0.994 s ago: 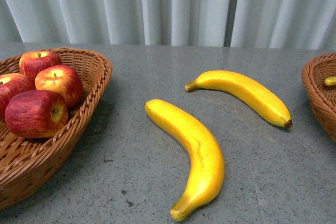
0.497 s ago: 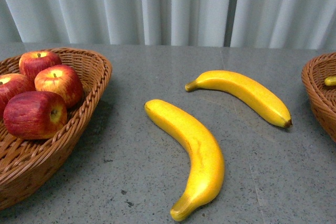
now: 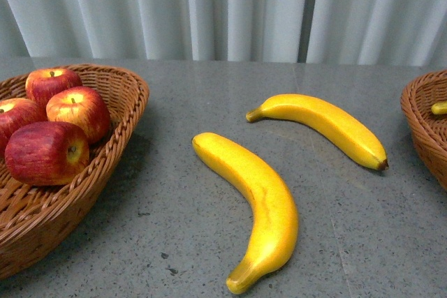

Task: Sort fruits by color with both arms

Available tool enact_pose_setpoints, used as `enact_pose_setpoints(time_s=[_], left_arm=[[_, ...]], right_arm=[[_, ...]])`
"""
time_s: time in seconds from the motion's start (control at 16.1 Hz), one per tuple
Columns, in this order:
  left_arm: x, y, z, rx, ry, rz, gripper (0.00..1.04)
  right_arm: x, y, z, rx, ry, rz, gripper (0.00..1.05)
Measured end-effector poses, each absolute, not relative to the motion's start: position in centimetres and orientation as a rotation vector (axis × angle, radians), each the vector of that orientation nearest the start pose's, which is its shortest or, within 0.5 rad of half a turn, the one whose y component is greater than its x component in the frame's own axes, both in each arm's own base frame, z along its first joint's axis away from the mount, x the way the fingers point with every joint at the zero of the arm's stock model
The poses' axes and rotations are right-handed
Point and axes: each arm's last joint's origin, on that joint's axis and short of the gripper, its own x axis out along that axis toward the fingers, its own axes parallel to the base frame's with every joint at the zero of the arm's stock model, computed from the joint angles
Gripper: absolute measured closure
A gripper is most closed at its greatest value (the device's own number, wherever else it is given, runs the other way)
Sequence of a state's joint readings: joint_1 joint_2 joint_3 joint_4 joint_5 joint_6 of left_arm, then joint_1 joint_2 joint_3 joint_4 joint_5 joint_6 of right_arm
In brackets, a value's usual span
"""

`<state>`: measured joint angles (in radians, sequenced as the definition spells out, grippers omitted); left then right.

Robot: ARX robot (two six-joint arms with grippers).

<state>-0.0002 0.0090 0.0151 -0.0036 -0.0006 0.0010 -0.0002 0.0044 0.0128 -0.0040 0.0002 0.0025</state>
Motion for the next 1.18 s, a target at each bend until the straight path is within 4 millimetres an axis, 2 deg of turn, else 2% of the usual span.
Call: enact_pose_setpoints(time_s=[0.31, 0.5, 0.56, 0.81, 0.87, 0.93, 0.99, 1.06, 1.12, 1.18], left_arm=[[9.7, 0.0, 16.8, 0.001, -0.002, 0.0, 0.37], [9.7, 0.0, 16.8, 0.001, -0.002, 0.0, 0.05], [9.7, 0.0, 16.8, 0.001, -0.002, 0.0, 0.08], [9.7, 0.0, 16.8, 0.001, -0.002, 0.0, 0.07], [9.7, 0.0, 16.8, 0.001, -0.002, 0.001, 0.07], [9.7, 0.0, 16.8, 0.001, -0.002, 0.0, 0.07], [9.7, 0.0, 16.8, 0.001, -0.002, 0.0, 0.07], [9.7, 0.0, 16.8, 0.001, -0.002, 0.0, 0.07], [9.7, 0.0, 16.8, 0.001, -0.002, 0.0, 0.07], [9.7, 0.0, 16.8, 0.001, -0.002, 0.0, 0.07]], right_arm=[[9.7, 0.0, 16.7, 0.002, -0.004, 0.0, 0.06], [9.7, 0.0, 16.7, 0.003, -0.004, 0.0, 0.06], [9.7, 0.0, 16.7, 0.003, -0.004, 0.0, 0.06], [9.7, 0.0, 16.7, 0.002, -0.004, 0.0, 0.06], [9.7, 0.0, 16.5, 0.05, 0.057, 0.046, 0.06], [10.6, 0.2, 16.9, 0.161, 0.114, 0.124, 0.06], [11.7, 0.8, 18.3, 0.232, 0.096, 0.179, 0.06], [13.4, 1.9, 20.7, 0.265, 0.022, 0.243, 0.06], [15.2, 3.2, 22.3, 0.271, -0.019, 0.281, 0.06], [16.8, 4.3, 23.1, 0.273, -0.031, 0.312, 0.06]])
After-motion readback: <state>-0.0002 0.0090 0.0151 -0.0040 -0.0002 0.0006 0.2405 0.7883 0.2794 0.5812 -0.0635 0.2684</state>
